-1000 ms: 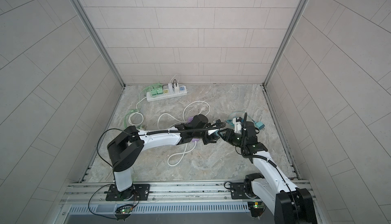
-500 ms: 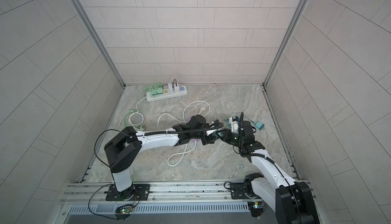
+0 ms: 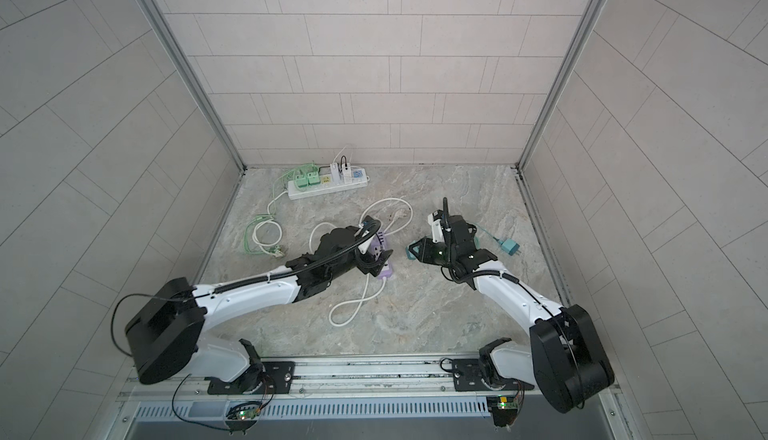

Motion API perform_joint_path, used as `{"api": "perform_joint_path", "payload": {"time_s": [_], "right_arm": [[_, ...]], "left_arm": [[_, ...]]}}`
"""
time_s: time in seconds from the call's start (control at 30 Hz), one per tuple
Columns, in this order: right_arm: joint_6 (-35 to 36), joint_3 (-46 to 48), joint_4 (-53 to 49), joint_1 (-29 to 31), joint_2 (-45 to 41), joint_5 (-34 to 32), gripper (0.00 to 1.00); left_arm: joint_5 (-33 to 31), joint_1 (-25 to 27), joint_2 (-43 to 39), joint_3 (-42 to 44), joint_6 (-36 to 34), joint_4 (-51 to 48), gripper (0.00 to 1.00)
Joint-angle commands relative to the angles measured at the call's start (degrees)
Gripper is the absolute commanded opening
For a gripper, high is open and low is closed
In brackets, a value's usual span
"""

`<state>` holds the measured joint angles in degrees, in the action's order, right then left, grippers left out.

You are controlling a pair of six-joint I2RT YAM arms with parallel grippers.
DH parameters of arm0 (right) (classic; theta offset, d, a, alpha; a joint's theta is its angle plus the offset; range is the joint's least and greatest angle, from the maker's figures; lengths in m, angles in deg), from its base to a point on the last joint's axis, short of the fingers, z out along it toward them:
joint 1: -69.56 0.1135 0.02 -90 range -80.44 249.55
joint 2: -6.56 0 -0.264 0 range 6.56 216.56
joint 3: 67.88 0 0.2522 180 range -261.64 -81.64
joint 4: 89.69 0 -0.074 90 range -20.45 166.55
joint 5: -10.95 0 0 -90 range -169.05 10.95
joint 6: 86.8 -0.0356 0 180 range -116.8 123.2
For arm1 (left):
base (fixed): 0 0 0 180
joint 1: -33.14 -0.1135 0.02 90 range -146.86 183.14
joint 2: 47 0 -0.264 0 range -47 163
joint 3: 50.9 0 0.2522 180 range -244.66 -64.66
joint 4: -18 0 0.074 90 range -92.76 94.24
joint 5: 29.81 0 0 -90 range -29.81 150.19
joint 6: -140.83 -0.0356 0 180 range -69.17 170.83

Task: Insert the plug
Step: 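Regrasp the teal charger prongs-down with the right gripper and move it over the purple strip, then lower the teal charger with the right gripper toward the purple strip's socket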

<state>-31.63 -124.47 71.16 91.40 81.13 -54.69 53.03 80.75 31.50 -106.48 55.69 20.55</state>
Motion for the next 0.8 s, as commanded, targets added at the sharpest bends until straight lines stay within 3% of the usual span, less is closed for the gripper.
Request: {"api": "perform_joint_path", "payload": {"time_s": [0.0, 0.27, 0.43, 0.77], "right_arm": [[5.8, -4.8, -1.2, 3.8, 4.2, -6.2, 0.03], [10.1, -13.3, 0.1, 8.5, 15.7, -9.9, 0.03], [11.3, -17.2, -0.7, 10.2, 19.8, -13.6, 0.02], [11.0, -21.3, -0.7, 11.1, 22.8, -15.8, 0.02]], "left_arm": [[-13.6, 0.2, -4.2, 4.4, 6.9, -2.6, 1.0], [-17.4, 0.2, -12.3, 12.5, 15.5, -5.0, 1.0], [-21.3, 0.2, -15.2, 14.7, 14.9, -6.9, 1.0], [-22.4, 0.1, -19.0, 18.9, 16.3, -6.4, 1.0]]}}
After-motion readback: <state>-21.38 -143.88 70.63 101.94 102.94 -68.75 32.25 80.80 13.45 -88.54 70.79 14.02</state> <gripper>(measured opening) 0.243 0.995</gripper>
